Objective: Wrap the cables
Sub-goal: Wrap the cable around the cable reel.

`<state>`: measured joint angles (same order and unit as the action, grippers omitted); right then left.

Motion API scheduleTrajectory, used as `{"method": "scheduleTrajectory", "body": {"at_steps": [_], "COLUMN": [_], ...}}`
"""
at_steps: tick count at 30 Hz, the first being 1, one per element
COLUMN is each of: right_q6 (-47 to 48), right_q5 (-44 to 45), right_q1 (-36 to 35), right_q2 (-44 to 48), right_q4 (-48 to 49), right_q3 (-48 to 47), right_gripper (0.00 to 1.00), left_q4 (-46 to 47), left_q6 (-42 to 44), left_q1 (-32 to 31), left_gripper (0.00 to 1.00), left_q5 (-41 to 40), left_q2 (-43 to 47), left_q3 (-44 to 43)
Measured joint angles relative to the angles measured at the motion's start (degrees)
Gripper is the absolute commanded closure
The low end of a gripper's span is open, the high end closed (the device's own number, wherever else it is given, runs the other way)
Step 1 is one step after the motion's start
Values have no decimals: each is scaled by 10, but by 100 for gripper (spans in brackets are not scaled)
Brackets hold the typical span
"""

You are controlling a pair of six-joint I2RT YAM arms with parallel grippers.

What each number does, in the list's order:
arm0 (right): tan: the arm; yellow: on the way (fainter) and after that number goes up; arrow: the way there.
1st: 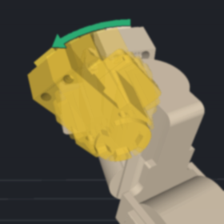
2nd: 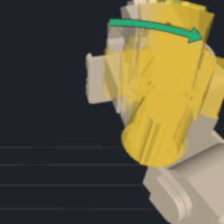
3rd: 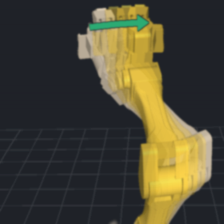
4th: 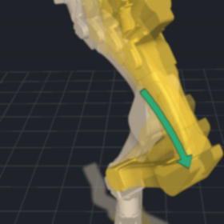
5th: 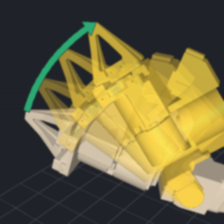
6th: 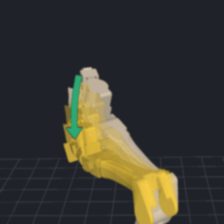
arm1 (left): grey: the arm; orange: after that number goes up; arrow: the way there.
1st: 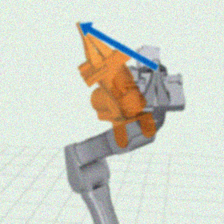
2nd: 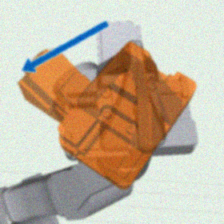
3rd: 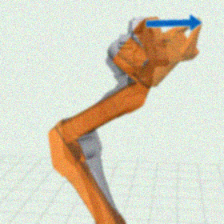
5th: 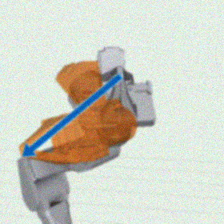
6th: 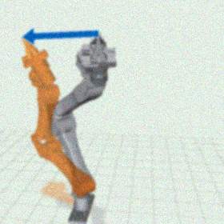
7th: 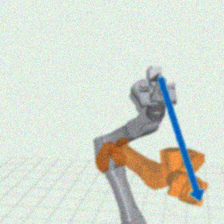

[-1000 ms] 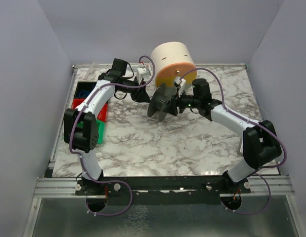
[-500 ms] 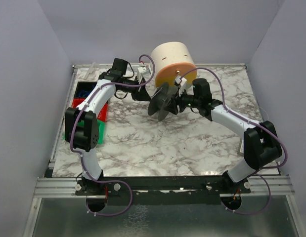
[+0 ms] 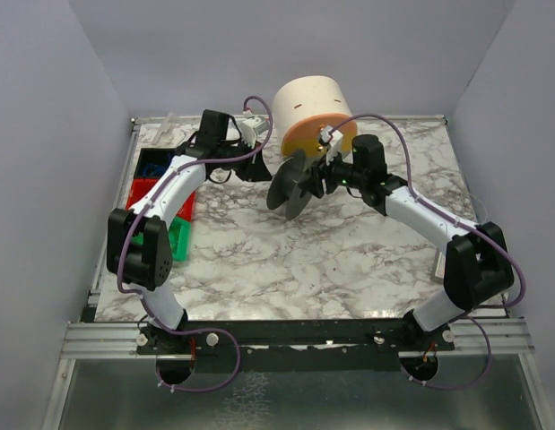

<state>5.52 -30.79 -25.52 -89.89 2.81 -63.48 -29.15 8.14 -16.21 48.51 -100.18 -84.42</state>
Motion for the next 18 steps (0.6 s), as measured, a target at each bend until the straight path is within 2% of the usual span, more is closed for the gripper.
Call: {"method": "scheduleTrajectory", "body": {"at_steps": [7, 18], "right_q6": [0, 0], "right_q5": [23, 49], "right_q1": [-12, -15], "right_q2": [-5, -14], "right_q4": [-8, -16], "right_q3": [-2, -11], "right_gripper": [41, 42], "left_q4": [15, -72], "left_q6": [-75, -112], "left_q1": [-33, -77], "left_gripper": [98, 98], "left_q5": [-82, -195], "left_q2": [15, 9], "left_q3": [-8, -93]}}
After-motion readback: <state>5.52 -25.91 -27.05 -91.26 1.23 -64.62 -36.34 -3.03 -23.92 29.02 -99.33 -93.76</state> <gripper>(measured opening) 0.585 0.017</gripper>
